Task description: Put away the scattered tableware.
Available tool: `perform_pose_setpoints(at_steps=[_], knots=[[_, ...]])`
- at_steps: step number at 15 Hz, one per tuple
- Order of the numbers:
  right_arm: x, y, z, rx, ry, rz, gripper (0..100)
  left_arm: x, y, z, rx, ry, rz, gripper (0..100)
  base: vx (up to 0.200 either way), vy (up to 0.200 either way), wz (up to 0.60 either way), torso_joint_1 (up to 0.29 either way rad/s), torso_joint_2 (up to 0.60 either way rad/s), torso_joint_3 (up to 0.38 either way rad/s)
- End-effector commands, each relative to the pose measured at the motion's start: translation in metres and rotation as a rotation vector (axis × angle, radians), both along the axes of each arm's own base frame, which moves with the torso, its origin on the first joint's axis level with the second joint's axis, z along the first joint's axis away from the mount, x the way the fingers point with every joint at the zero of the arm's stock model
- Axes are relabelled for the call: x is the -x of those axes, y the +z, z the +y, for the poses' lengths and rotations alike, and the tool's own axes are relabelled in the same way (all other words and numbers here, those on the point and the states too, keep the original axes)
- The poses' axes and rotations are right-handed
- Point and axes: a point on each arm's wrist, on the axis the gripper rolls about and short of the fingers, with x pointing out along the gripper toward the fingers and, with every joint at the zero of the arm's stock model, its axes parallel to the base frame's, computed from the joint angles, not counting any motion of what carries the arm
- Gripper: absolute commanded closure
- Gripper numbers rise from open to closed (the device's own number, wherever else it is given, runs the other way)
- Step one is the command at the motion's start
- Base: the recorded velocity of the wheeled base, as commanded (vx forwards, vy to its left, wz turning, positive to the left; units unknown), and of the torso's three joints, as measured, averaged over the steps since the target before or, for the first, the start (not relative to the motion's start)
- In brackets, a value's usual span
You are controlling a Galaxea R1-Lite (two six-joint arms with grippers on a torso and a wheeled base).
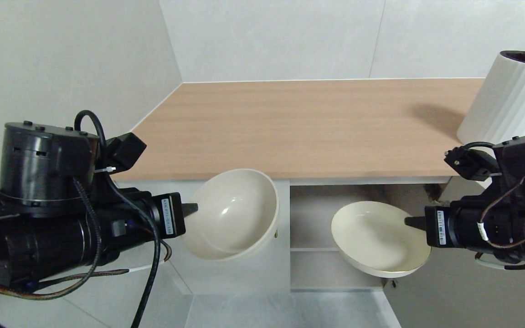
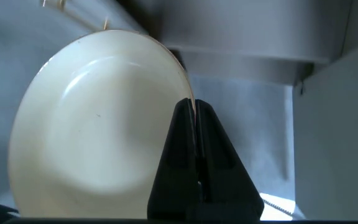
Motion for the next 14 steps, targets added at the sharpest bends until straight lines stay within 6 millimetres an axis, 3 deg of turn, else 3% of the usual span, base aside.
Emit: perform_pose_setpoints(at_steps=[1,7,14], knots=[[-0.004,-0.005,0.000,0.010,-0.011,0.015,100,-0.002,-0.003,-0.002,-0.006,-0.002,0.009,100,0.000,0.000,0.00,0.000,0.00,0.000],[-0.011,-0.010,0.002,0.016,-0.018,0.023,100,-0.002,-0.003,-0.002,-0.007,-0.003,0.011,100,0.000,0.000,0.00,0.000,0.00,0.000],[-0.017,-0.014,0.000,0.018,-0.037,0.020,100,-0.004,-0.007,-0.003,-0.015,-0.002,0.024,100,0.000,0.000,0.00,-0.175,0.40,0.221]])
